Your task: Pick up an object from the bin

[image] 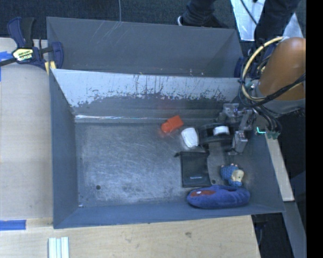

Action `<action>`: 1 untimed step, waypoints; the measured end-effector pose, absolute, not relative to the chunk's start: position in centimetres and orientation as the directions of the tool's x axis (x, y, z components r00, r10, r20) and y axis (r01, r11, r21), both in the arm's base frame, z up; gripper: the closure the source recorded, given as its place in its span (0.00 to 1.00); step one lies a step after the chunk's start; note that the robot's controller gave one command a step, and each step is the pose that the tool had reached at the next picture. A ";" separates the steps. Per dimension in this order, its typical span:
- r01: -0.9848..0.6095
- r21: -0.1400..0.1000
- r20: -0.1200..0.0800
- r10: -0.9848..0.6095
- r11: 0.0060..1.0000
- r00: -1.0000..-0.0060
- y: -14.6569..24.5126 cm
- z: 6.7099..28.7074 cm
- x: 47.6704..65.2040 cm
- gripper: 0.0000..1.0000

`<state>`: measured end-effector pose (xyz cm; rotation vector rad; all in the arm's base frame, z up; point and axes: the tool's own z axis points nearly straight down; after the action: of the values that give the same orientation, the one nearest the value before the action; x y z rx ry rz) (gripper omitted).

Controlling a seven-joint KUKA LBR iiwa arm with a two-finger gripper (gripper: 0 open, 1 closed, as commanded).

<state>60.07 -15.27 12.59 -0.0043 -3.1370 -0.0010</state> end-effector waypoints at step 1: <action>-0.001 0.000 -0.004 -0.001 1.000 -1.000 -15.2 13.1 60.3 1.00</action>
Offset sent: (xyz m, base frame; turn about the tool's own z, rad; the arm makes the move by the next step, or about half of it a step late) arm 0.0000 0.0000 0.0000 0.0000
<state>60.34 -15.18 13.12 0.0008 -3.1459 0.0004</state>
